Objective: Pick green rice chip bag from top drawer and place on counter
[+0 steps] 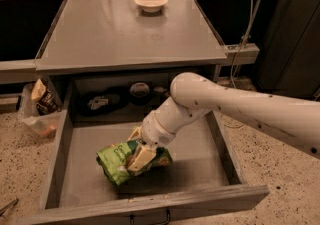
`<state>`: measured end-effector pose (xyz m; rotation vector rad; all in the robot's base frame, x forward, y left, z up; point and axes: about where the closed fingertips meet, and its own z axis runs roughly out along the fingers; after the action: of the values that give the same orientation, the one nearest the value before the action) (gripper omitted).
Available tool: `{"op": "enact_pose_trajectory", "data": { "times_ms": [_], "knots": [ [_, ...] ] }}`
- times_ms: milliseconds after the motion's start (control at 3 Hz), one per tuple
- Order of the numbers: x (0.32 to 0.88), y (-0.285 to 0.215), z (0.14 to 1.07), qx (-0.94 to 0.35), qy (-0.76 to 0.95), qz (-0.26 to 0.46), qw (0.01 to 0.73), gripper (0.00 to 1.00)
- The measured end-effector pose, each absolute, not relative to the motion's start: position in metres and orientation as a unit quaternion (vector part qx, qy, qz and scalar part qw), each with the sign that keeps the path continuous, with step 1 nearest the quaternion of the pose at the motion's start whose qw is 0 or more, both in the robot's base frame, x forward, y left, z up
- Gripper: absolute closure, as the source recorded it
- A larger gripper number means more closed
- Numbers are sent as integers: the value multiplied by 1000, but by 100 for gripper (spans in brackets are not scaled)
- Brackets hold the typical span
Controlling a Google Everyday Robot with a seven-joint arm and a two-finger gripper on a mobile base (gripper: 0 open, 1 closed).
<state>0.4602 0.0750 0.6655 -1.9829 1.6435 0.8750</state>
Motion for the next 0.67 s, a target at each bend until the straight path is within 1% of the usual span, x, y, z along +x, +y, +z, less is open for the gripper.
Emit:
{"op": "enact_pose_trajectory", "data": {
  "times_ms": [333,667],
  "knots": [
    [465,75,747,-712,561,336,255,100],
    [478,80,820,-724,532,330,289,100]
  ]
}}
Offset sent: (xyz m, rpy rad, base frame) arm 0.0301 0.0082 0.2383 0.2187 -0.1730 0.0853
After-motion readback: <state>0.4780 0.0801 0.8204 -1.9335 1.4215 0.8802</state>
